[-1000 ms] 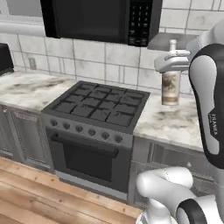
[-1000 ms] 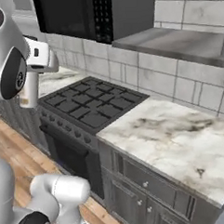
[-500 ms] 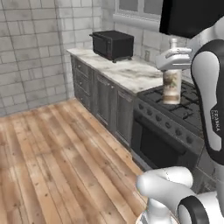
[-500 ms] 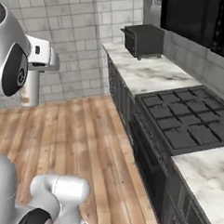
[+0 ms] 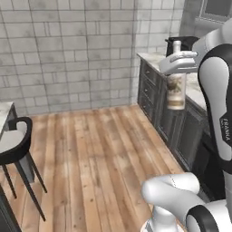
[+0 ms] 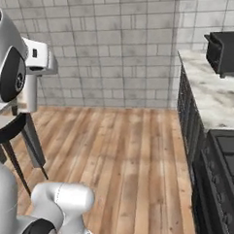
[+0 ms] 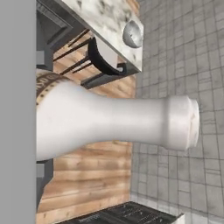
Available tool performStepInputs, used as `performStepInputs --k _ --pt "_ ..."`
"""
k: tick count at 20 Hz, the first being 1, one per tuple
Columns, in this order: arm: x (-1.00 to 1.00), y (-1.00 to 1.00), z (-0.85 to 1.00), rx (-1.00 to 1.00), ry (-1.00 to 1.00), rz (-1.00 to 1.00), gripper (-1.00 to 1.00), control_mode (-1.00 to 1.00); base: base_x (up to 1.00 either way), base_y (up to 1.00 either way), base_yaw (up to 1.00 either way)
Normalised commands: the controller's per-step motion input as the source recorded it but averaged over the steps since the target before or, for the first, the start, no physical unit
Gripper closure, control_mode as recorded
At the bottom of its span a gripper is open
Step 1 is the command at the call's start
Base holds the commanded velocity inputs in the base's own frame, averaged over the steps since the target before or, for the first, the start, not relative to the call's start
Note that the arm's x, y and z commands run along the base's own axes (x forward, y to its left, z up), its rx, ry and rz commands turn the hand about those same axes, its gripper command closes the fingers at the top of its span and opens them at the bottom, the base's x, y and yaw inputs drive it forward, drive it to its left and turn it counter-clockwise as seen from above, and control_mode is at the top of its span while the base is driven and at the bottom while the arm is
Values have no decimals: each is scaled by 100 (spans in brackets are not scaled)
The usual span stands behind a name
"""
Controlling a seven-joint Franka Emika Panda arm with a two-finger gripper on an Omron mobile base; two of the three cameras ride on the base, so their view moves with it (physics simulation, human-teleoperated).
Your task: There is a bowl on the dining counter. Grab a lemon wedge from the fridge and place it in the bowl. Then get the liquor bottle and glass cup from the cabinet and place them next to the bowl.
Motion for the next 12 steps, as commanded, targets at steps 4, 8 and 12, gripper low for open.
performStepInputs --k 4,8,12 --pt "0 0 0 0 0 0 100 100 100 23 37" --pt "0 0 0 0 0 0 100 100 100 23 40" --pt "0 0 0 0 0 0 100 100 100 14 53"
